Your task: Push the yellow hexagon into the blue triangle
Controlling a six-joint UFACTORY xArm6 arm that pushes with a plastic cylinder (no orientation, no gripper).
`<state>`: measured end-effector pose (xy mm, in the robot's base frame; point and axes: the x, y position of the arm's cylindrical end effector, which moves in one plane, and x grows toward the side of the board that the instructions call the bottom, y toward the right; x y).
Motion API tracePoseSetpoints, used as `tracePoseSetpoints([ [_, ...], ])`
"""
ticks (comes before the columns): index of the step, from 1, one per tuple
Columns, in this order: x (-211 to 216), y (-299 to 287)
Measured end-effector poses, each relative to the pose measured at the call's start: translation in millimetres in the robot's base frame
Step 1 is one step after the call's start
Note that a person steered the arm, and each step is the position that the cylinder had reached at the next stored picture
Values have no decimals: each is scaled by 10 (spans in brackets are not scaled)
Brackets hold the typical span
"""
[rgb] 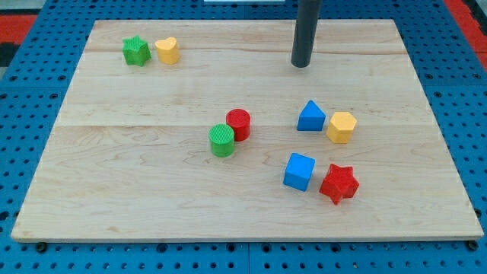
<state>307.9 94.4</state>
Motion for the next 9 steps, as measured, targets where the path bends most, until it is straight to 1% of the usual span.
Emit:
tracePoseSetpoints([
  [1, 19, 0],
  [2, 230, 0],
  [3, 528, 140],
  [4, 732, 557],
  [5, 1019, 791],
  [6, 1337, 883],
  [7, 1699, 746],
  [8, 1628, 380],
  [9, 1541, 231],
])
